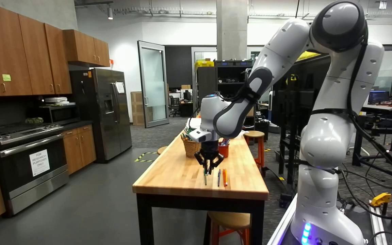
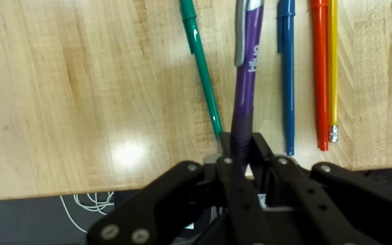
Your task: Move the purple pen to the left.
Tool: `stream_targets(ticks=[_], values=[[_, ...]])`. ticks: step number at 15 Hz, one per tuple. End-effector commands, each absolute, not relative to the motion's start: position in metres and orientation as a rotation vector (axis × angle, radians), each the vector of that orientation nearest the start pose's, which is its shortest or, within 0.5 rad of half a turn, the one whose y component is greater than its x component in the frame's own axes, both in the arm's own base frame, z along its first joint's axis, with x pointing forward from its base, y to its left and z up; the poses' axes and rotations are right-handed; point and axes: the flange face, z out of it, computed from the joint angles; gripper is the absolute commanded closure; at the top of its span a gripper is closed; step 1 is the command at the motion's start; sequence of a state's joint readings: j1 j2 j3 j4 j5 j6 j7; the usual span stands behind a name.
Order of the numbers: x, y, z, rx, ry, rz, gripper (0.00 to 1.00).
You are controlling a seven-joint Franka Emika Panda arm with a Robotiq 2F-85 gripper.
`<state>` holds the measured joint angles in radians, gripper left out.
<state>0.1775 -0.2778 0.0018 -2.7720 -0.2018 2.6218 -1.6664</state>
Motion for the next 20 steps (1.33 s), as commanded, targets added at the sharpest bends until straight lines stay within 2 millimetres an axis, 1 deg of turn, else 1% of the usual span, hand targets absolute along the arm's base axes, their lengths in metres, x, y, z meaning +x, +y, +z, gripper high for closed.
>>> stream_targets(ticks=[1, 7, 12, 20], values=[[0.388, 0.074, 0.303, 1.595, 2.521, 0.08, 0.96], [0.389, 0.073, 0.293, 1.615, 2.548, 0.11, 0.96], [0.388, 0.071, 0.285, 1.604, 2.587, 0.103, 0.96], [0.386, 0.069, 0.279, 1.596, 2.626, 0.092, 0.96]])
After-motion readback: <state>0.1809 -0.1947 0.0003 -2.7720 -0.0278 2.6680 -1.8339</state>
